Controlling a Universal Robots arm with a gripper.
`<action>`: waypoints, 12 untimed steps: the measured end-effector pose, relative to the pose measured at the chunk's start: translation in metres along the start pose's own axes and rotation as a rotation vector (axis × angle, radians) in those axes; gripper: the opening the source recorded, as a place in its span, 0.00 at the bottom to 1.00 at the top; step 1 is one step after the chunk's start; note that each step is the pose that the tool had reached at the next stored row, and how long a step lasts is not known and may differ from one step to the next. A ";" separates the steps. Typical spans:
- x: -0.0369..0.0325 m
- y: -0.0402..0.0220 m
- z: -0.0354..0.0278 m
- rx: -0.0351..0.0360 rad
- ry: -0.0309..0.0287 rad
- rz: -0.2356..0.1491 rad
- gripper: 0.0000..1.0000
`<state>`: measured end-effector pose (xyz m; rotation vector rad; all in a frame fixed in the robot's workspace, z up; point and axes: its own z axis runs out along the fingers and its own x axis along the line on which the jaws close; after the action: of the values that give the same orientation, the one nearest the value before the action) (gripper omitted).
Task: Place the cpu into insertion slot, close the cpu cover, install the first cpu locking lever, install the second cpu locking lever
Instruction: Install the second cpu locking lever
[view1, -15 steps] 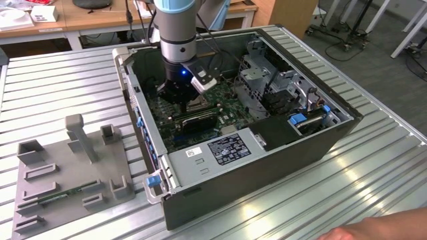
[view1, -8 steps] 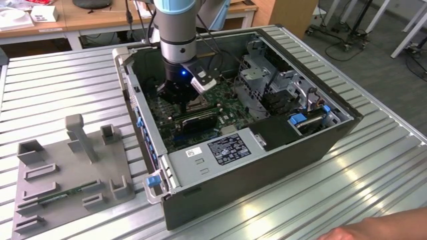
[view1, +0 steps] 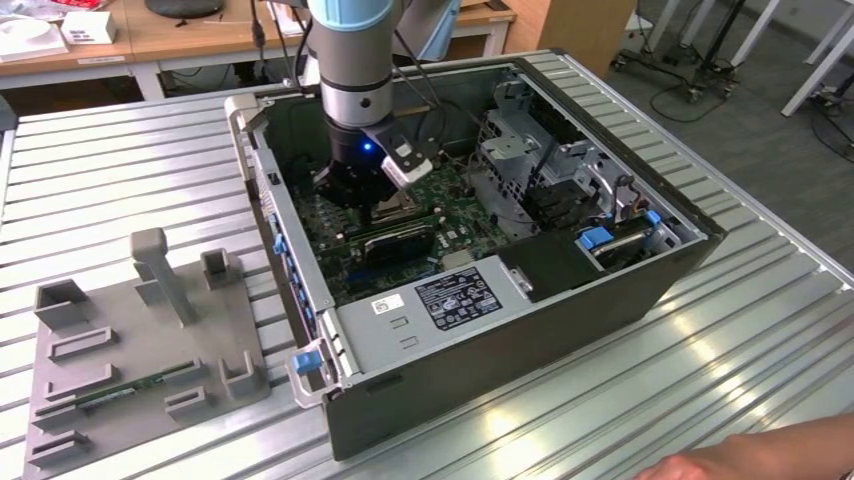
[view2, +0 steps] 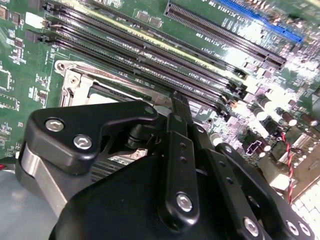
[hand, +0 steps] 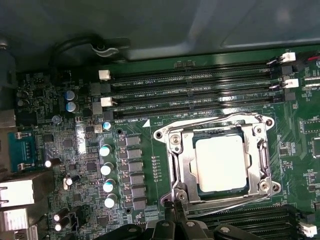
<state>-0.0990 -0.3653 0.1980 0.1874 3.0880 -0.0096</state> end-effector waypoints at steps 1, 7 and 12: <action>0.0000 -0.0001 0.0001 0.0000 0.0001 0.000 0.10; 0.0000 -0.0004 0.0002 -0.0012 0.0009 0.000 0.10; 0.0000 -0.0010 0.0003 -0.0309 0.0045 0.002 0.10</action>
<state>-0.0991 -0.3663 0.1978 0.1887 3.0903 0.0387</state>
